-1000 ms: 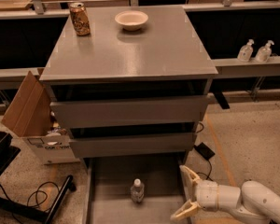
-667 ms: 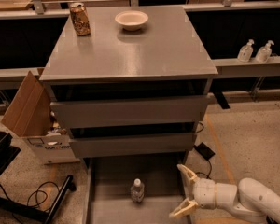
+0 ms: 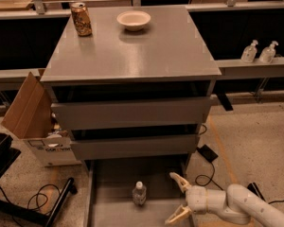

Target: Pick blue plastic bottle from bottom drawer and place on counter

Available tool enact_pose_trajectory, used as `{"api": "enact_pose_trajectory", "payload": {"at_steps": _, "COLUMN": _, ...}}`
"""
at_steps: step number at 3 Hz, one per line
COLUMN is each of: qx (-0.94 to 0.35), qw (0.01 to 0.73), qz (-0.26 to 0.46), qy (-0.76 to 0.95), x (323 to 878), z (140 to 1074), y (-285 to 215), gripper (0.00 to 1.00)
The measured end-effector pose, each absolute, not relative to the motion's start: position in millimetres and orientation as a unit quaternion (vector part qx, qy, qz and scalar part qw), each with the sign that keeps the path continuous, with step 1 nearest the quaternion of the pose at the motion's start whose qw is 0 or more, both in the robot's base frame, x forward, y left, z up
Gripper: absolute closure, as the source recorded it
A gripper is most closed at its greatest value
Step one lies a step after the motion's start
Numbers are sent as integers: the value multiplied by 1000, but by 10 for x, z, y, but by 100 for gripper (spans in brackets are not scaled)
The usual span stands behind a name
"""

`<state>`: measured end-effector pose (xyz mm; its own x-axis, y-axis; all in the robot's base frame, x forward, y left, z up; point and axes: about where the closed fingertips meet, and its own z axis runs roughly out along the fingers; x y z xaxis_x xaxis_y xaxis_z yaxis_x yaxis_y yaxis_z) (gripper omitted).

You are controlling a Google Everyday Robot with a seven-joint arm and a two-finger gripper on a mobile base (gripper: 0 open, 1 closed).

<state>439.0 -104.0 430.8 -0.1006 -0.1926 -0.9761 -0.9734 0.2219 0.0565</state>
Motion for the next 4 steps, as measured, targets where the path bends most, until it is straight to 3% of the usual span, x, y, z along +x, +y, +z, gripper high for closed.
{"api": "enact_pose_trajectory", "payload": {"at_steps": 4, "qx": -518, "qw": 465, "qz": 447, "qy": 562, "x": 4680, "z": 3021, "y": -224, "gripper": 0}}
